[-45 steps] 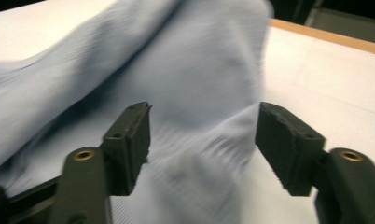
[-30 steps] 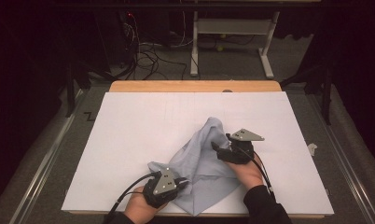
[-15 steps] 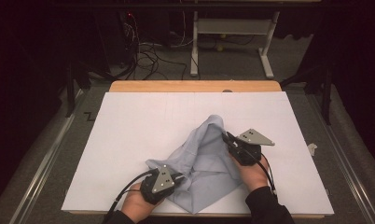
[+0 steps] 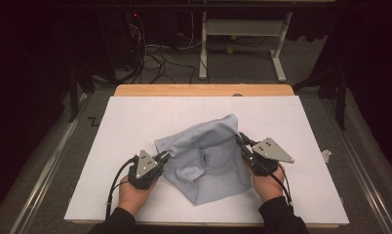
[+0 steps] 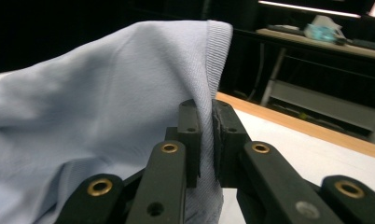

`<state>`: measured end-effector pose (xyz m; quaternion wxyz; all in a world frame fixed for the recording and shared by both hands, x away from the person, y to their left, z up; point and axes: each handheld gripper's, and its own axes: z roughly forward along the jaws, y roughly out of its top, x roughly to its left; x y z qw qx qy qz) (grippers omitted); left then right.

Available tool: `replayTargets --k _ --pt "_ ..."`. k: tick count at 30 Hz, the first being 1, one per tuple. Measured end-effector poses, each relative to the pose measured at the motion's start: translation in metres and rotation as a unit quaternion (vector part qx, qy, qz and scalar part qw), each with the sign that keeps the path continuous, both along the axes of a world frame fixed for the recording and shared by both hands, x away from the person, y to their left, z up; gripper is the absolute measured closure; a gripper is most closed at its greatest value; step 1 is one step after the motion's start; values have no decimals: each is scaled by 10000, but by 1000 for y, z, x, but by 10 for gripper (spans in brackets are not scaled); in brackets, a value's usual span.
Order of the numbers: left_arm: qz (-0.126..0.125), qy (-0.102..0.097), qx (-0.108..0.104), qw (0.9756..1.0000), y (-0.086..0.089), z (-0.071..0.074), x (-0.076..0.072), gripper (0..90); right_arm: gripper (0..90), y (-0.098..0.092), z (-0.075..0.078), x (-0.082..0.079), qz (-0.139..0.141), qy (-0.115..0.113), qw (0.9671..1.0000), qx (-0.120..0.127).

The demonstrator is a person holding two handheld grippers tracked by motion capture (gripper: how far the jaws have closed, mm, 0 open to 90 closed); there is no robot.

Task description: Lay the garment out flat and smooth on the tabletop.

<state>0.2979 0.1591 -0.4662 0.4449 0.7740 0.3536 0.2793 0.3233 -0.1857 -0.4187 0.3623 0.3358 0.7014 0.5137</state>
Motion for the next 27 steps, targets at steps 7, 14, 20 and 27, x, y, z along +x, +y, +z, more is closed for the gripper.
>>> replayTargets --k 7,14,20,27 --pt "-139 142 50 9998 -1 0 -13 728 839 17 -7 -31 833 184 9960 -263" --pt "-157 -134 -23 9998 -8 8 -31 544 838 43 -25 -52 1538 541 9833 -803" --pt "-491 -663 -306 9961 -17 19 -46 484 837 67 -49 -63 2074 997 9618 -1484" --pt "-989 -568 -239 9932 -37 16 -49 302 833 77 -60 -73 2455 1257 9421 -1908"
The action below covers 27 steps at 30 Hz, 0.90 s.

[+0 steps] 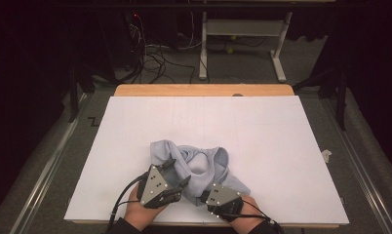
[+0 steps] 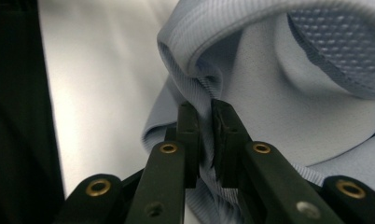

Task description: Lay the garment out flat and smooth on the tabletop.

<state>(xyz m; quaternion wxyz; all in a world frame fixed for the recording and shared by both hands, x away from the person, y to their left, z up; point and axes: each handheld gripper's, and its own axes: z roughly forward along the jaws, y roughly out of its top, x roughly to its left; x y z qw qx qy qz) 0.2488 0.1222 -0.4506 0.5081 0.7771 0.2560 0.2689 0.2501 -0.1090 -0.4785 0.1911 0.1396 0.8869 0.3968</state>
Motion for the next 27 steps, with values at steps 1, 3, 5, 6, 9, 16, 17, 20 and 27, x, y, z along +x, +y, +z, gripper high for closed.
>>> replayTargets --k 1,3,5,6,9,16,17,20,27 --pt "-9 39 86 10000 -2 -2 1 301 833 0 0 0 13 11 10000 -4" --pt "-65 188 201 9996 -4 -5 4 303 833 -3 1 -2 24 67 10000 -14" --pt "-87 358 346 9987 -6 -9 7 314 832 -4 1 -3 33 75 10000 -22" --pt "-112 450 446 9979 -7 -12 9 372 831 -5 1 -3 27 90 10000 -30" --pt "-286 892 541 9941 -8 -19 15 533 828 -9 3 -2 -46 119 9999 -28" --pt "-667 1150 748 9883 -19 -27 14 735 829 -23 7 4 -413 115 9990 -133" --pt "-726 1135 797 9877 -21 -28 13 764 829 -25 7 5 -451 110 9988 -160" --pt "-807 1085 832 9873 -29 -29 9 798 825 -31 9 8 -574 105 9980 -233" --pt "-810 1068 872 9871 -33 -30 8 796 631 -39 17 8 -651 212 9976 89"
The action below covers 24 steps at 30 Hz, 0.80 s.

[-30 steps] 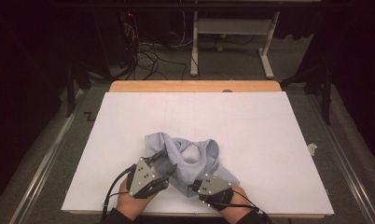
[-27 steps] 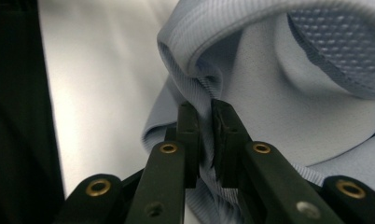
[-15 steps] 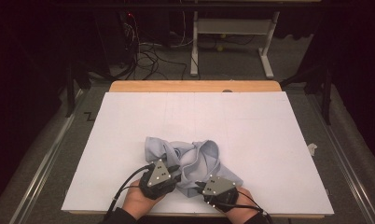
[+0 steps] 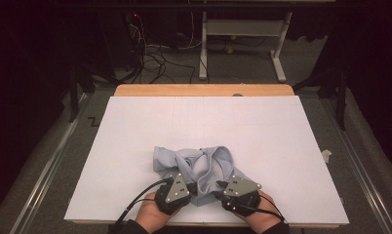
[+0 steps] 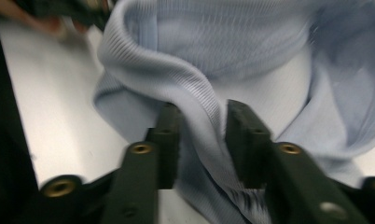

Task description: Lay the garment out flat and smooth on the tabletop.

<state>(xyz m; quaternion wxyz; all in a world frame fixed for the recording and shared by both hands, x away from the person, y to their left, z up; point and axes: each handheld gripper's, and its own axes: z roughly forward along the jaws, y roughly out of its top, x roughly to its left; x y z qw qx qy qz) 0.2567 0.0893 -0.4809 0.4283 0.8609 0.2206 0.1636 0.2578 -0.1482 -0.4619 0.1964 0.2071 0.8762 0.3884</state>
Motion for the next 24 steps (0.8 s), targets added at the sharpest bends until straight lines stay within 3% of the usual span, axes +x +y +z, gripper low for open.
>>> replayTargets --k 5,10,13,15,17,19,20,22,24 --pt "-56 10 87 9999 -4 -3 -1 795 575 -3 16 -4 -150 -258 9981 533" --pt "-74 -26 143 9999 -7 -3 -2 795 430 3 25 -1 -559 -321 9913 1150" --pt "-95 -25 149 9998 -8 -4 -3 795 370 14 26 0 -688 -282 9886 1309" --pt "-104 -16 144 9998 -8 -3 -3 794 375 23 22 2 -877 -223 9891 1163" --pt "-112 -8 112 9999 -8 -3 -4 792 416 25 14 7 -1019 -2 9899 984" --pt "-124 -20 96 9999 -6 -2 -4 782 571 24 8 11 -1005 207 9915 799" --pt "-117 -31 86 9999 -5 -1 -4 773 700 23 7 11 -998 246 9924 681" --pt "-28 -63 -8 10000 0 4 -2 728 836 20 7 10 -966 169 9934 587" --pt "110 -148 -214 9996 10 13 0 678 876 15 9 11 -999 130 9932 582"
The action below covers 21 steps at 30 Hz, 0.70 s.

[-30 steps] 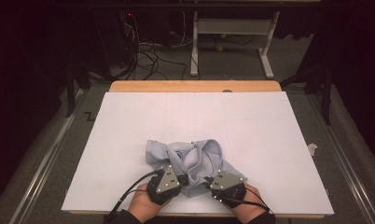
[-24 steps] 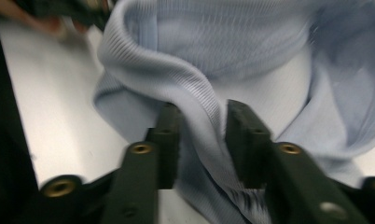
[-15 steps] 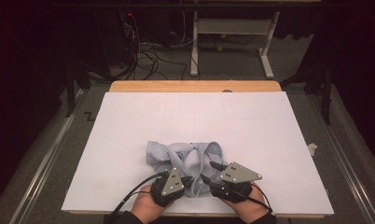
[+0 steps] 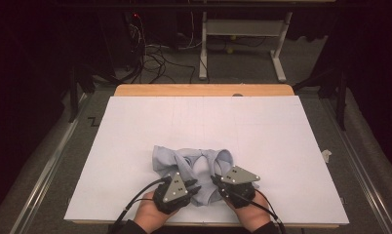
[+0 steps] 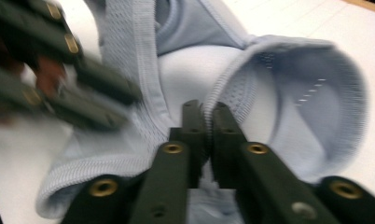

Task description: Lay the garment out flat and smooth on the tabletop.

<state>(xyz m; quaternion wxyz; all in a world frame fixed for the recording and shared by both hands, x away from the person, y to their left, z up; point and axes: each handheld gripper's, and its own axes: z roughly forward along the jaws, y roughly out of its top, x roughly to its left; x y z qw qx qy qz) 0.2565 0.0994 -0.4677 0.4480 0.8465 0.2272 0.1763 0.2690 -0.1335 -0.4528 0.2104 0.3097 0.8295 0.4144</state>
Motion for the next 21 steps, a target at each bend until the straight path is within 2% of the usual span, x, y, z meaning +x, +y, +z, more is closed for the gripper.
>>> replayTargets --k 2,4,5,7,8,10,11,14,15,17,18,19,21 --pt "204 -171 -284 9992 14 12 1 628 879 -7 -1 1 -27 24 10000 -69" --pt "427 -298 -555 9971 32 22 3 618 879 -13 -3 1 6 74 9999 -143" --pt "571 -342 -729 9951 44 27 4 614 879 -14 -4 1 1 106 9998 -177" --pt "765 -389 -912 9921 61 32 7 590 879 -18 -8 0 23 176 9995 -271" --pt "881 -383 -1020 9901 70 33 8 589 879 -19 -10 0 52 217 9993 -299" --pt "1198 -361 -1257 9841 85 34 13 562 879 -19 -13 1 98 310 9988 -358" --pt "1332 -333 -1433 9801 90 33 17 548 881 -17 -13 1 126 319 9986 -392" --pt "1556 -270 -1691 9729 94 32 25 481 881 -13 -15 0 199 318 9980 -501" --pt "1601 -235 -1744 9713 93 32 27 444 881 -12 -15 0 229 323 9978 -531" --pt "1683 -55 -1882 9676 90 31 35 366 881 -11 -16 0 267 351 9974 -562" --pt "1680 112 -1915 9669 88 30 39 319 881 -10 -17 0 267 368 9973 -578" --pt "1644 269 -1894 9677 85 28 43 296 882 -10 -17 0 278 376 9972 -587" --pt "1578 421 -1840 9693 82 24 46 329 881 -10 -17 0 285 380 9971 -594"
